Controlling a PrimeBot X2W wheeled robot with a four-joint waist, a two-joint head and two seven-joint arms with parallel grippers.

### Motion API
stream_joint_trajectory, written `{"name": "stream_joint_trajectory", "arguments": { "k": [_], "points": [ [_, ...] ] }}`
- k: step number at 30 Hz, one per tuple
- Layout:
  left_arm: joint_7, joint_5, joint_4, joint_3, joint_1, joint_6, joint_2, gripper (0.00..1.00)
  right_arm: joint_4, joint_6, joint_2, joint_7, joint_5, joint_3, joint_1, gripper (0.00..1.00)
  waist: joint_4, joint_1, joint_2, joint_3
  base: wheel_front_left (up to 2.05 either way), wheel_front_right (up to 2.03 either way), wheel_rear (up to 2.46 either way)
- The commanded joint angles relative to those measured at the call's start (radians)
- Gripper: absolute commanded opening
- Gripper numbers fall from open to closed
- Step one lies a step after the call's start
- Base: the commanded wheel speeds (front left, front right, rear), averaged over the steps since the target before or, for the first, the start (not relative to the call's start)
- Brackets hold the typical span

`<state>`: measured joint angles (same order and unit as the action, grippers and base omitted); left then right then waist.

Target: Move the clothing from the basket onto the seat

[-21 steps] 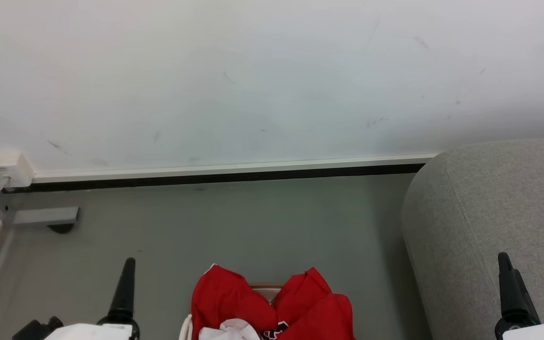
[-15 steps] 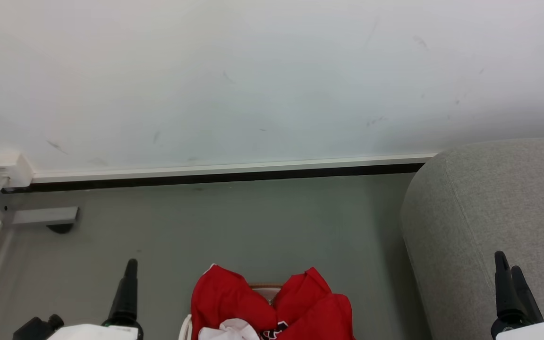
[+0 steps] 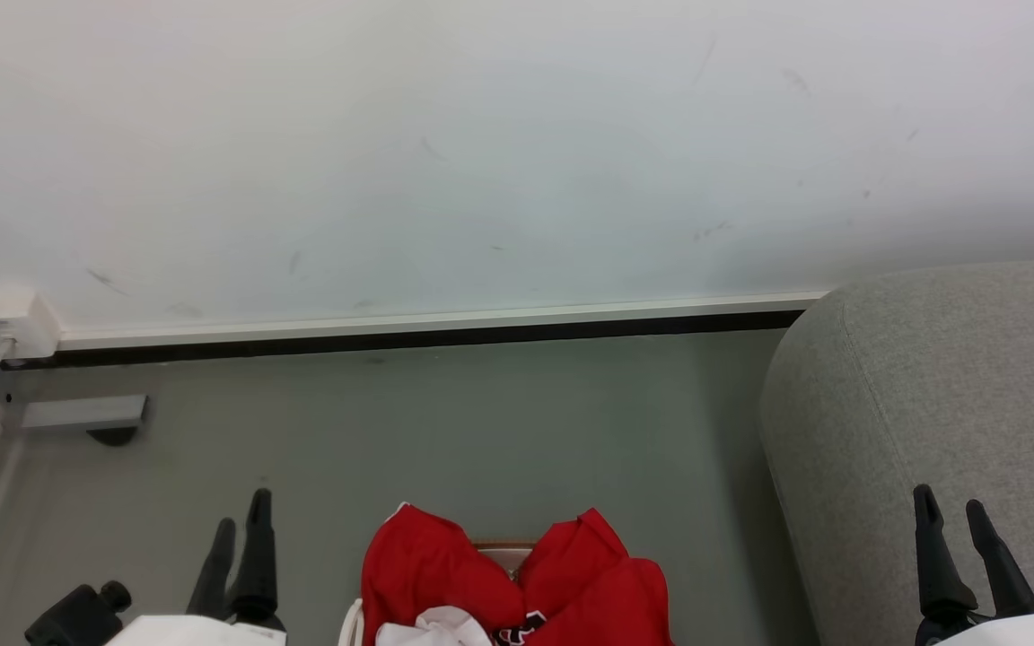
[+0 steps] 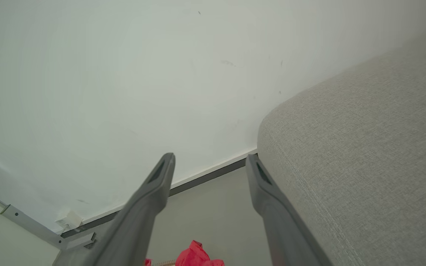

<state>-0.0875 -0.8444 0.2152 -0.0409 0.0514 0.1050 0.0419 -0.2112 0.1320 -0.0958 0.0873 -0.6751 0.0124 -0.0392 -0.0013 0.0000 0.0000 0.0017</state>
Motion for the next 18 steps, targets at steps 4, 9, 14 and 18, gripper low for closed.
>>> {"name": "stream_joint_trajectory", "arguments": {
  "k": [4, 9, 14, 18],
  "points": [
    [-0.020, 0.112, -0.016, 0.000, -0.004, 0.003, 0.009, 1.00, -0.003, -0.001, -0.021, 0.020, 0.083, -0.011, -0.021, 1.00, 0.000, 0.0000, 0.0000, 0.000, 0.00, 0.00, 0.00],
    [-0.036, 0.211, -0.017, 0.009, -0.011, 0.004, 0.018, 1.00, -0.012, -0.001, -0.029, 0.035, 0.151, -0.021, -0.024, 1.00, 0.001, 0.0000, 0.0000, 0.000, 0.00, 0.00, 0.00],
    [-0.049, 0.288, -0.021, 0.012, -0.019, -0.002, 0.027, 1.00, -0.016, -0.001, -0.035, 0.050, 0.201, -0.038, -0.022, 1.00, 0.000, 0.0000, 0.0000, 0.000, 0.00, 0.00, 0.00],
    [-0.059, 0.345, -0.023, 0.018, -0.023, -0.007, 0.037, 1.00, -0.017, -0.001, -0.043, 0.059, 0.241, -0.051, -0.019, 1.00, -0.002, 0.0000, 0.0000, 0.000, 0.00, 0.00, 0.00]
  ]
}}
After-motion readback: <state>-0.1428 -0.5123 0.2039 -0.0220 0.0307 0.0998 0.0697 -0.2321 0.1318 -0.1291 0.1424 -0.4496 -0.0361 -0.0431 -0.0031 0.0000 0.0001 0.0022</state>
